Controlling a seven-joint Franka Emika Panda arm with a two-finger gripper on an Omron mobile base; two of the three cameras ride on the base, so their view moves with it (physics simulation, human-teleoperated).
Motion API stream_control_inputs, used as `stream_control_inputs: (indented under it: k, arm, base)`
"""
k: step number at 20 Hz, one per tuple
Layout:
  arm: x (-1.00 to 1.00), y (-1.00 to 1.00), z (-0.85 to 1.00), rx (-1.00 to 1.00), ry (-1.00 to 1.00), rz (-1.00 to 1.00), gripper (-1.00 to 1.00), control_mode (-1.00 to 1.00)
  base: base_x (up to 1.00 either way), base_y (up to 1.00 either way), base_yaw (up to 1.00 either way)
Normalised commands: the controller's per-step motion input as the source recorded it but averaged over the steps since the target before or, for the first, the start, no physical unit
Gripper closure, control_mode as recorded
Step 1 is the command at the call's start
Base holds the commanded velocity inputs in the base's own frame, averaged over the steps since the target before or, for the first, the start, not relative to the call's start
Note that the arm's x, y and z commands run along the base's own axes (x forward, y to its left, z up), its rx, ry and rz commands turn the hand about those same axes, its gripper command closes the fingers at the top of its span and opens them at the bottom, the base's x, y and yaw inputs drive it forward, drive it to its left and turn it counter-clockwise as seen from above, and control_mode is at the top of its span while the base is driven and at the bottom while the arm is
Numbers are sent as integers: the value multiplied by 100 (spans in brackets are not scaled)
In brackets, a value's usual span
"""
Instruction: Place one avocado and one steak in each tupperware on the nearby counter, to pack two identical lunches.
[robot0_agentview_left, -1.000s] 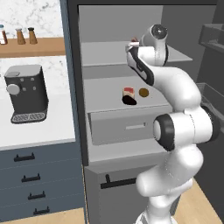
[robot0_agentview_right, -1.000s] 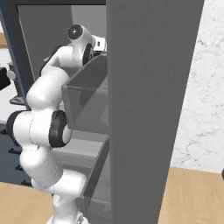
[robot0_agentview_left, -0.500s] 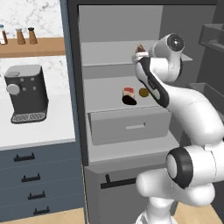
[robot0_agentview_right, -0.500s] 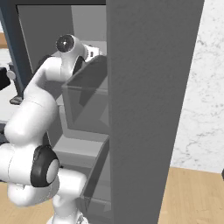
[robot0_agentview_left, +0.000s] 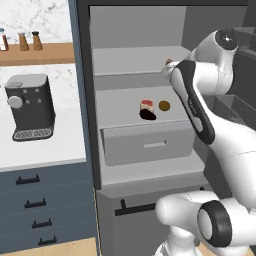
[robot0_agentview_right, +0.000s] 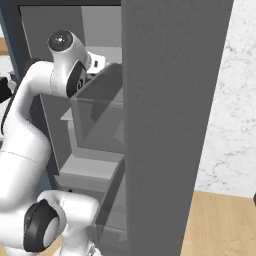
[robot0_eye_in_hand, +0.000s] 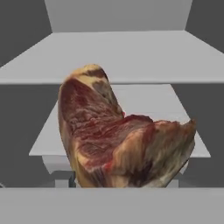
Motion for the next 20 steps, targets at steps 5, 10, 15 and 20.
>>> stream_control_inputs:
  k: [5,10,15,20]
  arm:
    - [-100,1,-19,0,-8,-1,100,-100]
    - [-98,4,-19,0,-24,-3,100,-100]
    - [-77,8,0,0,-13,0,100,-100]
    - [-52,7,0,0,-7,0,100,-100]
  base:
    - [0,0,0]
    - [0,0,0]
    - [0,0,0]
    - [0,0,0]
